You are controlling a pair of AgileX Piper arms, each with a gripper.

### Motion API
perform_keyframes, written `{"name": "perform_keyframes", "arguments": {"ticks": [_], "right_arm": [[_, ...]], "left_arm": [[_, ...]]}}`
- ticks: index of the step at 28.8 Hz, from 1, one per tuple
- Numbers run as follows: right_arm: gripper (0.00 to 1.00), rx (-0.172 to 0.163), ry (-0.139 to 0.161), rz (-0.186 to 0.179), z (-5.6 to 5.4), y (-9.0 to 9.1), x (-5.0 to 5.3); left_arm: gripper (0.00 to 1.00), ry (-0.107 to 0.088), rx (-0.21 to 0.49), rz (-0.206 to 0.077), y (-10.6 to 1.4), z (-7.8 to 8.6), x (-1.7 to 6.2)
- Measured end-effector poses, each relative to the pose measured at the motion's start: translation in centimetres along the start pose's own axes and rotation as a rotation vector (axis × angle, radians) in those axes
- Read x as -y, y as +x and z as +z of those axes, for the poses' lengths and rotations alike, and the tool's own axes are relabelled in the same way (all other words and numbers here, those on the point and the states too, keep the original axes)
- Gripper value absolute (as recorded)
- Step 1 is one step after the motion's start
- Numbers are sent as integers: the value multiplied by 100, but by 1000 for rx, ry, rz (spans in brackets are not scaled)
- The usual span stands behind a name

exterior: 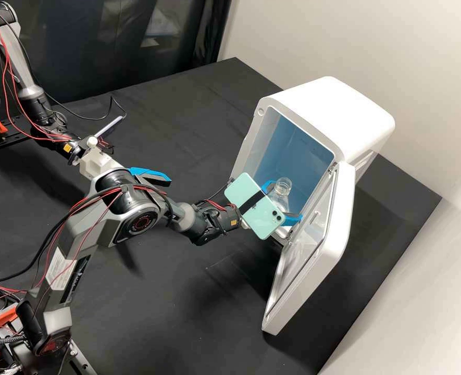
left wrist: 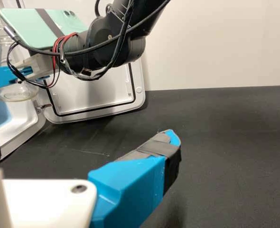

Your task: Place the flask in the incubator

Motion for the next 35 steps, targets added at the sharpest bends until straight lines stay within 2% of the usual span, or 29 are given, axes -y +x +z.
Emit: {"name": "perform_keyframes", "arguments": {"ticks": [4,6,11,15,19,24,28,35], "right_arm": [[0,8,1,-12,-30,-17,-11],[0,5,10,-6,-81,-39,-36],[0,-24,19,9,-204,-85,-87],[0,-33,21,16,-243,-76,-112],[0,-23,42,28,-280,-35,-171],[0,-3,34,17,-318,13,-228],[0,21,46,14,-337,92,-308],[0,27,58,18,-331,119,-308]], "left_arm": [[100,0,0,0,0,0,0],[100,0,0,0,0,0,0],[100,0,0,0,0,0,0],[100,0,0,0,0,0,0],[100,0,0,0,0,0,0],[100,0,0,0,0,0,0],[100,0,0,0,0,0,0],[100,0,0,0,0,0,0]]}}
